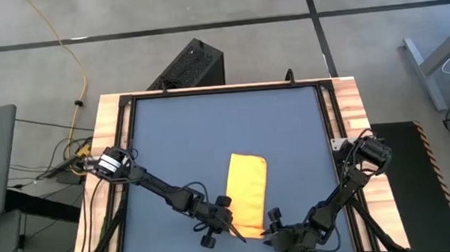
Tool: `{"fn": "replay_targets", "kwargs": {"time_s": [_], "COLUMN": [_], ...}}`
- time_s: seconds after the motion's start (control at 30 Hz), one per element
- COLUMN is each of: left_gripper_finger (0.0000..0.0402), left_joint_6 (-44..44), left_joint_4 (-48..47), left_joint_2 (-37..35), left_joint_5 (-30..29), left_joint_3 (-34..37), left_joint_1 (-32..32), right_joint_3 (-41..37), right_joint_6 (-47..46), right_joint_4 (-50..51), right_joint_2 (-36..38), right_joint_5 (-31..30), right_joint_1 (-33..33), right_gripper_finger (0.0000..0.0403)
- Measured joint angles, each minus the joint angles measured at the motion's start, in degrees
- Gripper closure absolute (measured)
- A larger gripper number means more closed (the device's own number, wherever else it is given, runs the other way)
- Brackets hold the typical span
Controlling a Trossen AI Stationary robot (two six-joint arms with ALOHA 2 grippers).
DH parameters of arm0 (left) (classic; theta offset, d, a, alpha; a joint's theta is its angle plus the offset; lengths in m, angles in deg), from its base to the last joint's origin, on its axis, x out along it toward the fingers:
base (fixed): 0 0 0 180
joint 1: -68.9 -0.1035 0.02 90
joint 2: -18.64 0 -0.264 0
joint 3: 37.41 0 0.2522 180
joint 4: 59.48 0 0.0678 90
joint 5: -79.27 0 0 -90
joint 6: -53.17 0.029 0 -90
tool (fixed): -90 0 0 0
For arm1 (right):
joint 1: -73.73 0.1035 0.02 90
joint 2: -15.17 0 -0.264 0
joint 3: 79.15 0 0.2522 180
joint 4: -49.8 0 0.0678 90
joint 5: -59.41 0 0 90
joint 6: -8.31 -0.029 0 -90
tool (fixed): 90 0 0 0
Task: Roll towel
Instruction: Roll the orange microfiber towel
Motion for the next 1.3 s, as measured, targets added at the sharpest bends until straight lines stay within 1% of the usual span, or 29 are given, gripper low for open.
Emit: {"fn": "replay_targets", "kwargs": {"time_s": [0.23,0.5,0.6,0.7,0.77,0.87,1.0,1.1,1.2,1.3], "left_gripper_finger": [0.0401,0.0401,0.0401,0.0401,0.0401,0.0401,0.0401,0.0401,0.0401,0.0401], "left_joint_6": [0.4,1.0,1.1,1.1,1.1,1.2,2.0,1.5,0.2,-1.3], "left_joint_4": [0.1,0.5,1.6,1.7,1.7,1.2,1.5,1.8,1.5,1.5], "left_joint_2": [0.0,0.0,0.0,0.1,0.1,0.0,-1.8,-3.5,-3.9,-3.7], "left_joint_5": [-0.1,0.2,1.8,3.4,4.6,5.3,4.2,3.7,3.8,3.9], "left_joint_3": [0.0,0.0,0.0,0.0,0.0,0.0,1.6,2.6,2.7,2.8], "left_joint_1": [0.0,0.0,-0.1,0.0,-0.1,0.0,0.0,-0.1,-0.1,0.1], "right_joint_3": [0.0,0.1,0.2,0.2,0.2,0.3,0.2,0.2,0.1,0.0], "right_joint_6": [-1.5,-3.1,-3.2,-4.5,-7.1,-11.0,-15.2,-17.2,-19.8,-26.2], "right_joint_4": [2.3,-0.3,-1.8,-1.0,0.1,1.3,1.9,1.7,1.6,1.8], "right_joint_2": [0.0,-3.4,-4.4,-4.4,-4.4,-4.4,-4.4,-4.2,-2.8,-0.8], "right_joint_5": [-0.2,0.8,0.4,0.4,0.2,1.1,2.2,4.3,8.1,12.1], "right_joint_1": [-1.0,-2.7,-2.7,-2.8,-2.8,-3.1,-3.5,-3.8,-4.5,-6.2], "right_gripper_finger": [0.0246,0.0246,0.0246,0.0248,0.0257,0.0284,0.0338,0.0378,0.0382,0.0379]}}
